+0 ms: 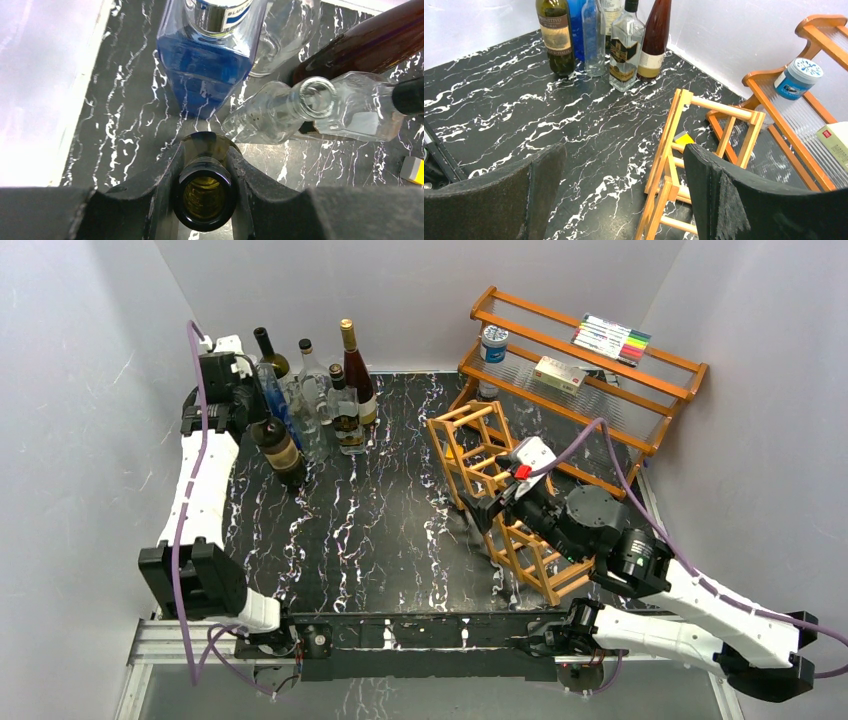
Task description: Take the wine bottle off the wine rack
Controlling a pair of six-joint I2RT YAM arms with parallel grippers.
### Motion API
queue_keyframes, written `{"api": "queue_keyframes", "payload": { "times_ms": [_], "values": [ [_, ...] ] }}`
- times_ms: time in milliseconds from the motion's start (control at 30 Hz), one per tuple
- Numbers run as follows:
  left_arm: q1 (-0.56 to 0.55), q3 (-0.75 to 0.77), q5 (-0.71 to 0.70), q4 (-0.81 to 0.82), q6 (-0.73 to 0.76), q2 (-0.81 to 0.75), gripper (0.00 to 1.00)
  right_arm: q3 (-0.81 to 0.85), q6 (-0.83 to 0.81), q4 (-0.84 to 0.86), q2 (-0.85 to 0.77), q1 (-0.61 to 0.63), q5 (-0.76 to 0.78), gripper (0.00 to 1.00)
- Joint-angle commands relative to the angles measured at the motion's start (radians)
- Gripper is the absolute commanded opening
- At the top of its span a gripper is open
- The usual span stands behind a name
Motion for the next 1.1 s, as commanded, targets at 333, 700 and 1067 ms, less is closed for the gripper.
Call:
{"api": "queue_keyframes", "payload": {
  "times_ms": [333, 700, 1067],
  "values": [
    [0.02, 0.023, 0.166, 0.064, -0.008, 0.024, 0.0, 0.112, 0.184, -0.032, 0.131, -0.005, 0.18, 0.98],
    [0.001, 0.023, 0.218, 0.05, 0.043, 0.018, 0.48, 0.327, 0.23, -0.273, 0.297, -0.072, 0.118, 0.98],
    [-0.01, 0.028, 0.248, 0.037, 0.054, -0.018, 0.74, 0.338, 0.245, -0.263, 0.329, -0.489, -0.23, 0.98]
  ]
}}
